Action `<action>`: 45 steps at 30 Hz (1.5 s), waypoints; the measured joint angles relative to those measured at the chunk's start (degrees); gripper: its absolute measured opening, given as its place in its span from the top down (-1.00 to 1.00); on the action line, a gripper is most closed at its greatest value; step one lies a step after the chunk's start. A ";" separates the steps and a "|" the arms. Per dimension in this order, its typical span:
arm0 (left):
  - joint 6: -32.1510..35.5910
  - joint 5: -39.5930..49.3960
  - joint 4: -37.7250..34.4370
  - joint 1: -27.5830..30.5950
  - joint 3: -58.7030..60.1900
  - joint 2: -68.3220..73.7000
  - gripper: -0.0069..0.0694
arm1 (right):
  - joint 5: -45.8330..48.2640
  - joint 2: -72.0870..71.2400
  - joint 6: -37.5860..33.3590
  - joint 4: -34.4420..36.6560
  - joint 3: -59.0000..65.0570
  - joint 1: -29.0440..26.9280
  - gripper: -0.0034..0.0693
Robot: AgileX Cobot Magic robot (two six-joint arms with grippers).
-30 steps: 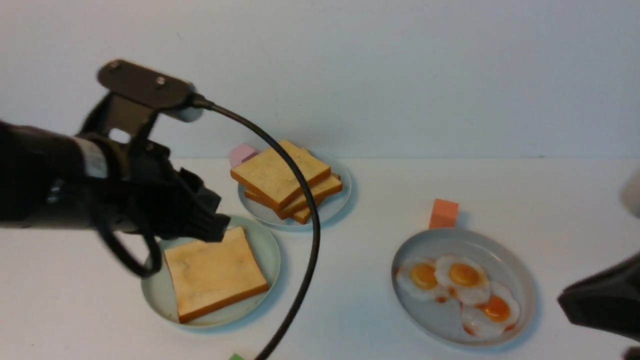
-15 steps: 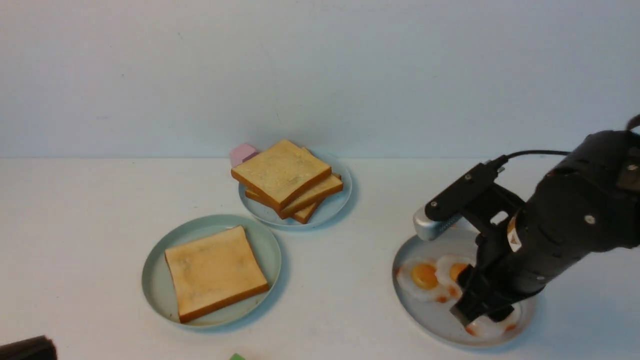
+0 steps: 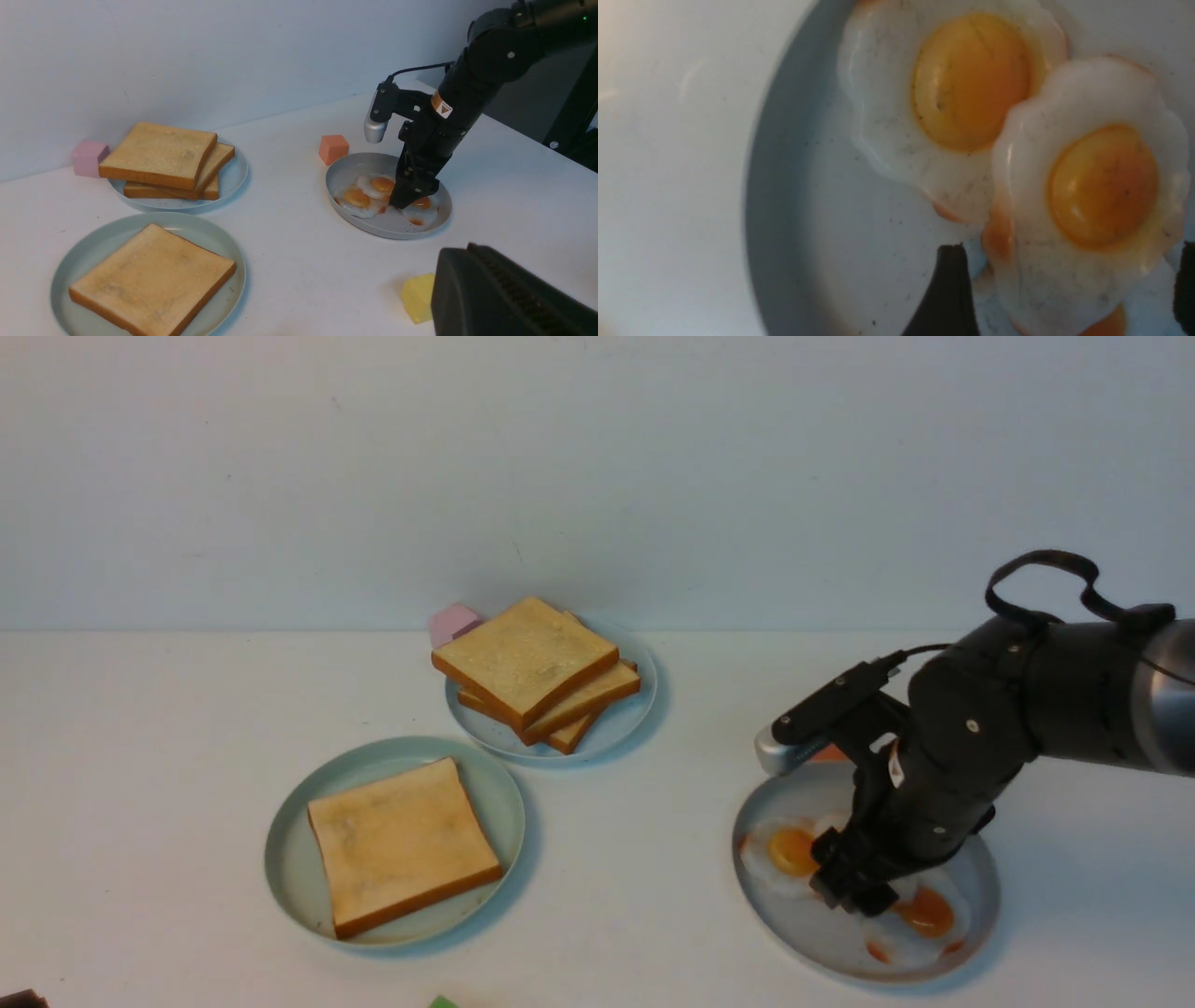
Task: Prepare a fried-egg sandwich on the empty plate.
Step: Use the right arm to grab a fried egg
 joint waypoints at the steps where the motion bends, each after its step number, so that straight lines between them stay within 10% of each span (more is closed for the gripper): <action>1: 0.00 0.00 0.00 0.00 0.00 0.00 0.85 | 0.17 0.97 -0.47 0.00 -0.50 0.00 -0.73; 26: 0.00 0.05 -2.61 0.00 0.11 0.00 0.85 | 2.99 4.06 -2.10 -1.49 -2.07 0.06 -0.26; 34: 0.00 0.05 -3.10 0.00 0.11 0.00 0.85 | 5.48 -0.75 -2.35 -1.90 -1.91 0.11 0.65; 45: 0.00 0.18 -3.05 0.00 0.11 0.00 0.85 | 8.42 -3.75 -2.13 -3.39 -1.75 0.73 0.61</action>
